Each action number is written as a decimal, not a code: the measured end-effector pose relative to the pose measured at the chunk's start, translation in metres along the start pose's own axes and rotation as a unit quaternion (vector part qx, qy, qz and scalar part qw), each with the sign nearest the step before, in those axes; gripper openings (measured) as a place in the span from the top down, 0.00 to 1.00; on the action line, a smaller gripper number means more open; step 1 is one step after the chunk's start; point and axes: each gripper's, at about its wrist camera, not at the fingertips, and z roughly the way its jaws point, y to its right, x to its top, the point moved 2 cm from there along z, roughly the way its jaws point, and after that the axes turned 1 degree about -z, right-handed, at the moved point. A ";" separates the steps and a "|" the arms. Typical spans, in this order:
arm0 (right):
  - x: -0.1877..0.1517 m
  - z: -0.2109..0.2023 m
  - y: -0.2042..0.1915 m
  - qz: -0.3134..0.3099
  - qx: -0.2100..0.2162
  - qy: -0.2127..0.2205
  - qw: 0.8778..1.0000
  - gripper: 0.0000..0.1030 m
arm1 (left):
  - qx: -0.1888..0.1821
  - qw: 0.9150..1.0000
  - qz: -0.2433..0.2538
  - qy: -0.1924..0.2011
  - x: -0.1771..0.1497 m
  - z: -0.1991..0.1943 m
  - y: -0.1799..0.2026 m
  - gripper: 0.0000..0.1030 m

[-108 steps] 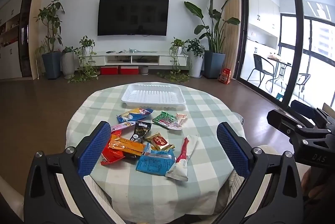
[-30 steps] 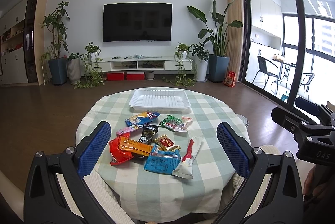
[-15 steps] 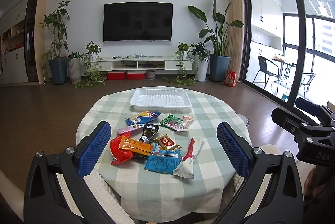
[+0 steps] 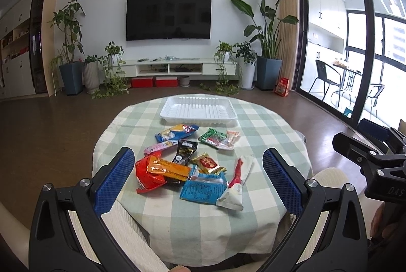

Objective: Organize snacks
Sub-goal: 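Move the left tool toward the pink Pororo packet while the right tool approaches the white-red packet, then close the left tool on the pink packet while the right tool grasps the white-red packet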

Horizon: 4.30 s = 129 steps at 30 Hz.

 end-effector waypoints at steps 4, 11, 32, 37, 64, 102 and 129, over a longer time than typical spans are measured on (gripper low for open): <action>-0.008 0.018 0.001 0.006 0.013 -0.024 1.000 0.00 | 0.013 1.000 -0.007 -0.025 -0.009 0.023 -0.011 0.00; -0.031 0.061 -0.001 0.023 0.037 -0.081 0.996 0.00 | 0.029 0.997 -0.020 -0.066 -0.031 0.071 -0.033 0.00; -0.082 0.160 -0.029 0.058 0.106 -0.212 0.970 0.00 | 0.039 0.988 -0.047 -0.139 -0.073 0.157 -0.073 0.00; -0.083 0.177 -0.029 0.072 0.117 -0.228 0.964 0.00 | 0.035 0.986 -0.058 -0.152 -0.079 0.170 -0.081 0.00; -0.090 0.246 -0.007 0.193 0.186 -0.289 0.919 0.00 | 0.044 0.975 -0.131 -0.177 -0.069 0.239 -0.144 0.01; -0.087 0.256 -0.007 0.187 0.198 -0.270 0.924 0.00 | -0.014 0.927 0.191 -0.322 -0.035 0.428 -0.110 0.00; -0.094 0.247 0.005 0.194 0.186 -0.257 0.928 0.46 | -0.080 0.917 0.212 -0.329 -0.036 0.419 -0.094 0.54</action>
